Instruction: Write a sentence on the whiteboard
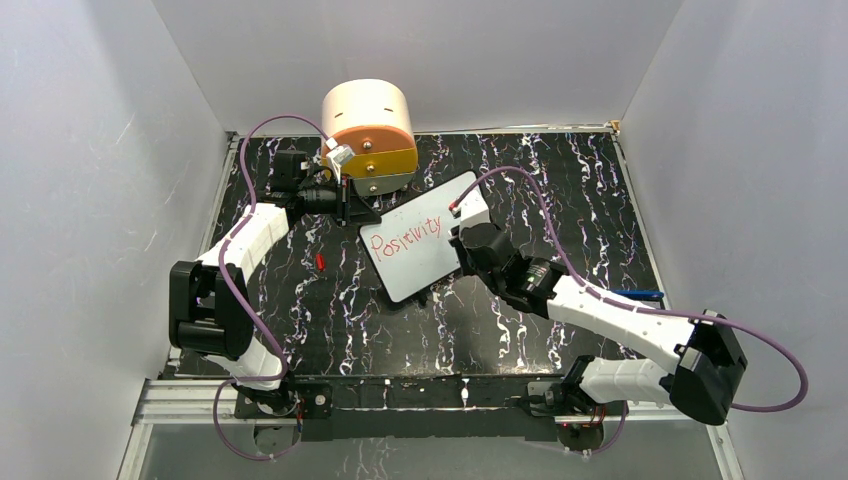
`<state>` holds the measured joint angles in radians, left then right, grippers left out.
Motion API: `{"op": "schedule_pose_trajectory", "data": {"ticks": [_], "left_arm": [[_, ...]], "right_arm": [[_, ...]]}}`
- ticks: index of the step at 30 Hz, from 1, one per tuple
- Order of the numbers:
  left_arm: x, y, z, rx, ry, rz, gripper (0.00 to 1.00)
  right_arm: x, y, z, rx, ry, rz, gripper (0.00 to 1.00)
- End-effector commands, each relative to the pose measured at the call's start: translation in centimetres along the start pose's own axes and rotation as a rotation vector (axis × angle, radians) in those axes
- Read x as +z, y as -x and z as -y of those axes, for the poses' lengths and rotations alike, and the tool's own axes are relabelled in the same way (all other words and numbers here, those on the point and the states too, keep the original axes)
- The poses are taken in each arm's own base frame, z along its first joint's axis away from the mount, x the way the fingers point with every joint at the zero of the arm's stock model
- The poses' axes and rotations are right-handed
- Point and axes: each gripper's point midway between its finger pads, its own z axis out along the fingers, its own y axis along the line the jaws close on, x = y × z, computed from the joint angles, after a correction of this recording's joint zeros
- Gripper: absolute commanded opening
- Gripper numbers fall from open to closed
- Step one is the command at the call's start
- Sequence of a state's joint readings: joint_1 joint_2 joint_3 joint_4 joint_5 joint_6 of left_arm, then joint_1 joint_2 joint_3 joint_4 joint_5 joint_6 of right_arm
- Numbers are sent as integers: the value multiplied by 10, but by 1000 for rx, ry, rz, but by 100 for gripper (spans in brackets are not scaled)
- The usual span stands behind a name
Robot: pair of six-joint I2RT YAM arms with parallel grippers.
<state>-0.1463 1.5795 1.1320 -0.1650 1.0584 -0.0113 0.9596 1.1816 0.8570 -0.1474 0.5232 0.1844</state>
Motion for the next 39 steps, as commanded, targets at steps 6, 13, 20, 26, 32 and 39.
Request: {"op": "schedule_pose_trajectory", "data": {"ticks": [6,13,20,26,32,39], "left_arm": [[1,-20,-11,-33,68,-47,0],[1,-20,-11,-35,69,-48,0],[1,-20,-11,-34,70,-48,0],[1,-21,-13,-38,74,-50,0],[2,-20,-14,-39,73,-50,0],[3,-21,-14,-44,72,-53,0]], "right_arm": [[-5,6,-24,-49,150,36,0],[-2,-2,-43,-106,161,56,0],[-4,-4,-70,-186,154,114,0],[-5,-9,-95,-242,158,120,0],[-3,-13,-112,-278,166,92,0],[-1,-8,-120,-276,171,91,0]]}}
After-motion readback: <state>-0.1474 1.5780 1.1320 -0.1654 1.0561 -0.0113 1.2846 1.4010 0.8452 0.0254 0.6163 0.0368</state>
